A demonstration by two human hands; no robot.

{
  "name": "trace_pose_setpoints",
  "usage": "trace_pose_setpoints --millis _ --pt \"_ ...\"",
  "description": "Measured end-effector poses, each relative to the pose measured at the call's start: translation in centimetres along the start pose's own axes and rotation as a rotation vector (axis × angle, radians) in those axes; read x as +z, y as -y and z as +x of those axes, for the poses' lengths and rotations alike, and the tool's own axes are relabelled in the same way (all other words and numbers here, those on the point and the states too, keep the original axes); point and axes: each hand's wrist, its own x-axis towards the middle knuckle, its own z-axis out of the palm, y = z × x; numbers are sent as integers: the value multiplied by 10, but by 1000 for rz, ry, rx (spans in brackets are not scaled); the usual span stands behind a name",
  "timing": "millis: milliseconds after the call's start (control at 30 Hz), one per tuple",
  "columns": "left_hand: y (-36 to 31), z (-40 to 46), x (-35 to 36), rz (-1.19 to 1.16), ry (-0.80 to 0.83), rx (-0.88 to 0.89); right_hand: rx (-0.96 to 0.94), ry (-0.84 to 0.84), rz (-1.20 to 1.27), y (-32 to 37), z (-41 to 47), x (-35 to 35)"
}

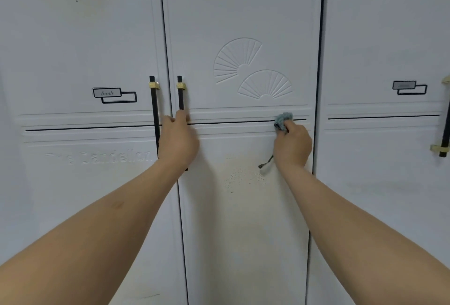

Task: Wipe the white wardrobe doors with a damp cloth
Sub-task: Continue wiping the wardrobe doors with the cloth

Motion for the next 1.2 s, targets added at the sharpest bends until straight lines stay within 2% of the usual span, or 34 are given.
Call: trace_pose_setpoints --millis 267,367,500,667,733,800,933,1000,1100,1200 --pt "15 7 1 -46 30 84 -330 -21 35 35 -35 55" --pt "12 0 1 -40 38 66 -535 23 54 38 -46 67" --pt "16 -4 5 -46 26 66 -792 223 46 34 -78 85" --pt "12 -3 1 -28 36 58 -1056 523 -122 -26 -130 86" --pt "12 -1 -1 -15 40 46 -1016 602 -149 -31 -131 78" --pt "14 -1 -3 -8 54 26 -889 566 -81 -8 -119 66" --pt "16 14 -13 -11 124 17 -665 103 142 81 -59 43" --pt "17 22 -22 -17 134 26 -658 2 128 111 -44 49" --pt "26 27 -30 -71 88 10 -652 174 35 118 -63 82" --pt "32 29 -28 -100 156 -23 -706 259 24 96 -97 101"
